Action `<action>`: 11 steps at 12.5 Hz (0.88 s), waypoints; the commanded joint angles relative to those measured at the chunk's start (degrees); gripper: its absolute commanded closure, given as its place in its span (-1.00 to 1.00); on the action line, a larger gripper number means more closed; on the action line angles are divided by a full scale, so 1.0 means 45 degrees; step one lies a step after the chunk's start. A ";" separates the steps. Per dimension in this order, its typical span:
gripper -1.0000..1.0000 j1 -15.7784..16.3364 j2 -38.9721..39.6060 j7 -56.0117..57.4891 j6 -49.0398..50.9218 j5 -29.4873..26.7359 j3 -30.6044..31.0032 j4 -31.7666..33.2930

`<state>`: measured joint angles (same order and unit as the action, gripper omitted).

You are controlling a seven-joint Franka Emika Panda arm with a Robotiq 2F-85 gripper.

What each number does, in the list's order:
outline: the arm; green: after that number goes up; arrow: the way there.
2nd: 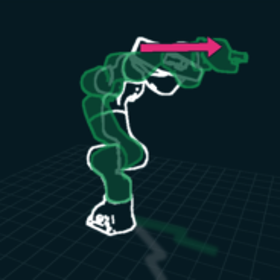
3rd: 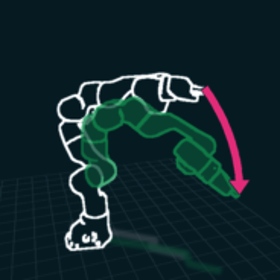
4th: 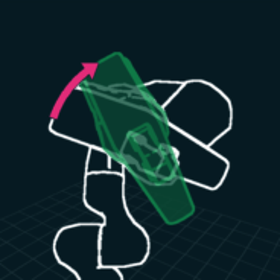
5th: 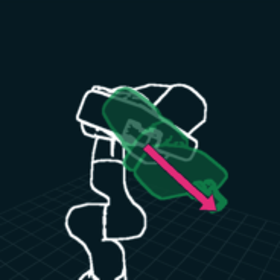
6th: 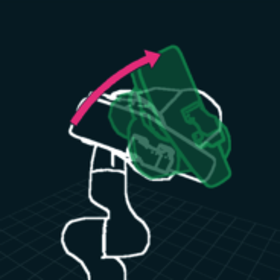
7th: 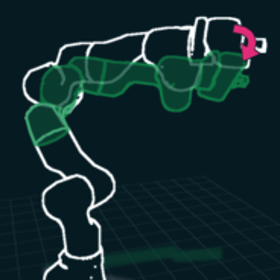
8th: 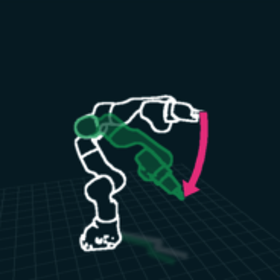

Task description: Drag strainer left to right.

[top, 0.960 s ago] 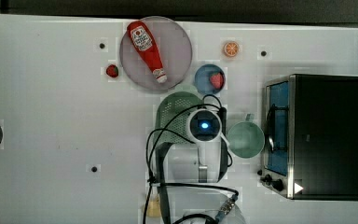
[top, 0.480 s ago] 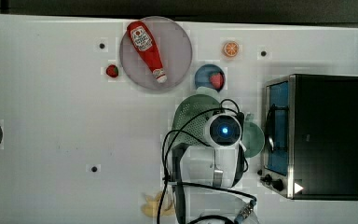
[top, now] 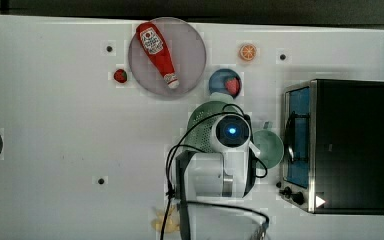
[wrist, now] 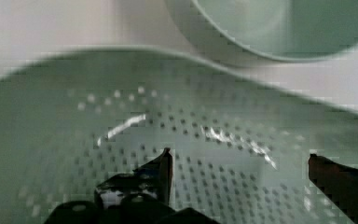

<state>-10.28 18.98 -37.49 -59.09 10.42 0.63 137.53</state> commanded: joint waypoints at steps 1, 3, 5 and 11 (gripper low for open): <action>-1.00 0.0143 -0.2474 0.1625 0.2522 -0.0206 0.0926 -0.0959; -1.00 0.0150 -0.3647 0.2103 0.5018 -0.0318 0.1312 -0.1852; -1.00 0.0156 -0.4863 0.3446 0.7089 -0.0834 0.1458 -0.2667; -1.00 0.0138 -0.7766 0.7120 1.1238 -0.2779 0.1061 -0.4406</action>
<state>-9.46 -19.01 -11.98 -11.98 -2.99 5.07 116.72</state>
